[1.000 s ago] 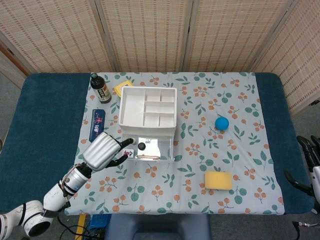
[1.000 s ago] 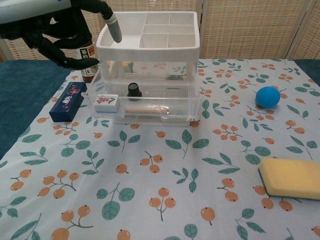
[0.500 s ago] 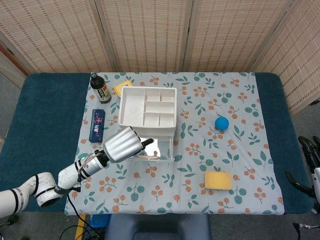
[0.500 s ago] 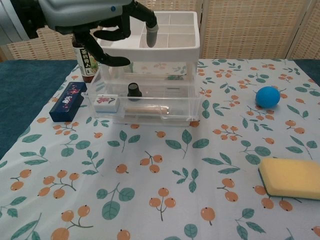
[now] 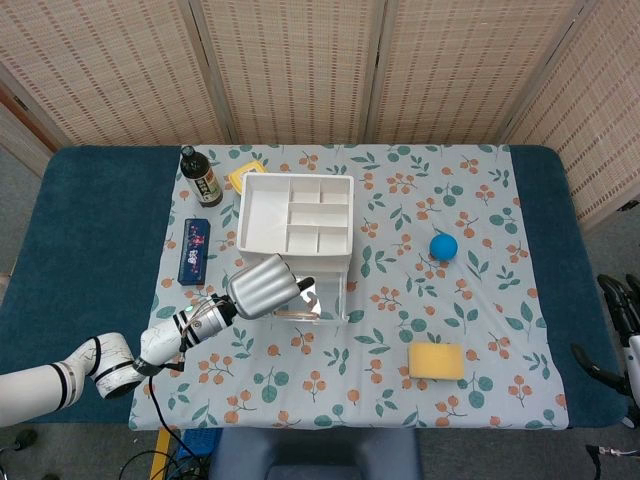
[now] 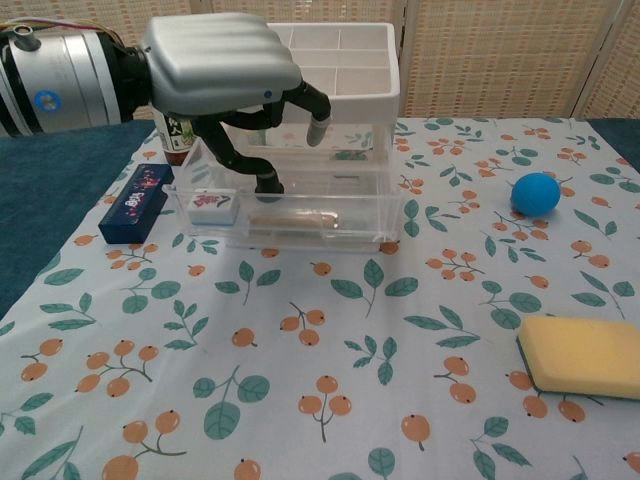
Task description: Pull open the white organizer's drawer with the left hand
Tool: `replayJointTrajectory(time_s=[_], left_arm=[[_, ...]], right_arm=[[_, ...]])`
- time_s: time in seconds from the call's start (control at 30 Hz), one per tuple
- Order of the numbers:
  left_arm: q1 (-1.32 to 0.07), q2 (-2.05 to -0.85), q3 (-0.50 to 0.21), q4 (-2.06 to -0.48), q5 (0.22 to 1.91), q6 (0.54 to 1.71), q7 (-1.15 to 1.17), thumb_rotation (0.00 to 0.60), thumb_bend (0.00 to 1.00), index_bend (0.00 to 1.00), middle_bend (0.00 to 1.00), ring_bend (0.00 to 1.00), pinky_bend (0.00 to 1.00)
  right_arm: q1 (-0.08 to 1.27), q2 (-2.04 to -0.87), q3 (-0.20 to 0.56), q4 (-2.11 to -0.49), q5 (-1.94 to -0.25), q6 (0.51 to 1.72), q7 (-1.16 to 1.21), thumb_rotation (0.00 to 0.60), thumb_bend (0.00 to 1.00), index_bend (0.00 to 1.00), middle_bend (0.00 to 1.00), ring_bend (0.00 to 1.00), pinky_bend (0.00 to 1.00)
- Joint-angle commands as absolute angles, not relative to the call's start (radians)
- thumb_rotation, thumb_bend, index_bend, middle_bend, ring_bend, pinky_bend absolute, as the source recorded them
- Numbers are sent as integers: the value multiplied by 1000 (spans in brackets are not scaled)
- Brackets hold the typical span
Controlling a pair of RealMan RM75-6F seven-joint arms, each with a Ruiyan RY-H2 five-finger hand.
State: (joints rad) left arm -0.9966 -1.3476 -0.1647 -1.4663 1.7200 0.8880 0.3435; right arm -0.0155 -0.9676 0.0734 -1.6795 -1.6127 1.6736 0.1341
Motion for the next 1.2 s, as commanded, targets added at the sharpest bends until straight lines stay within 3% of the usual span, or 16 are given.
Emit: replayJointTrajectory(time_s=[0.03,0.4,0.8,1.2], left_arm=[[-1005,-1355,-153,-1445,1720,885,359,600,276,389,928,984,1000],[-993,-1302,-130,-1494,1700,896,379,600,275,389,928,984,1000],[-1009,-1334,-128,-1462,1678,888,425,600,173,409,931,984,1000],[-1034,-1351,-126,-1456,1661,869,427,600,173,415,931,984,1000]], right_arm=[[-14,-968,74,-1680,-1612,1672,133,600,264,0,104,0,5],[-14,-972,73,-1680,-1616,1673,136,600,264,0,104,0,5],[-25,-971,69,-1679,-1618,1686,138,600,265,0,104,0,5],[-28,-971,70,-1675,-1617,1691,145,600,264,0,104,0,5]])
